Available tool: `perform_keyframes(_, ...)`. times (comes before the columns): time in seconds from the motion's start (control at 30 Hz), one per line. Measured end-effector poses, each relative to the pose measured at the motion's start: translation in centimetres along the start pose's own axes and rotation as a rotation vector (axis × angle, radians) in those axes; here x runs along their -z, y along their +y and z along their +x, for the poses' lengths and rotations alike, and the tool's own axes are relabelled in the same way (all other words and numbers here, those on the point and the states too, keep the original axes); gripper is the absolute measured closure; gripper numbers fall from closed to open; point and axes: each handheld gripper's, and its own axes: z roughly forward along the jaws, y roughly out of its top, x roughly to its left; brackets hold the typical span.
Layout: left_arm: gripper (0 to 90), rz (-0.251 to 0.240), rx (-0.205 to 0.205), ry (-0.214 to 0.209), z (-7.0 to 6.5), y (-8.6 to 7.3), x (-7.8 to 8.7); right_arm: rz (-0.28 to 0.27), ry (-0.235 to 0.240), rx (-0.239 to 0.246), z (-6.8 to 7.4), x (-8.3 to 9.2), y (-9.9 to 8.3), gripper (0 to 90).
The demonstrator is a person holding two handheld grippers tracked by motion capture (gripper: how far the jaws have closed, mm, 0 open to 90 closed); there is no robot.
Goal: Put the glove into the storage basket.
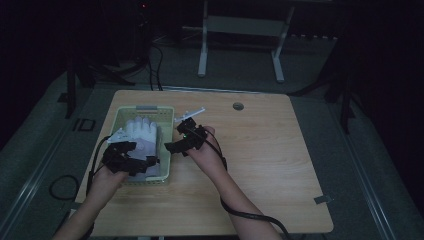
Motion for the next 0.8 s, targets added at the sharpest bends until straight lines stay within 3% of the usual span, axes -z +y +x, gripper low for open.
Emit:
perform_keyframes(0.3,1.3,-0.025,-0.045,-0.063,-2.3,0.6,-1.0,-0.012,-0.011,-0.011,-1.3,1.7,-1.2,14.9)
perform_keyframes(0.47,1.3,-0.036,-0.071,-0.099,-3.7,1.0,-1.5,-0.017,-0.035,0.012,-2.0,2.8,-2.4,15.4)
perform_keyframes(0.8,1.3,-0.030,-0.163,-0.167,-7.2,1.4,-2.8,-0.030,-0.038,0.002,-3.2,4.4,-4.7,14.6)
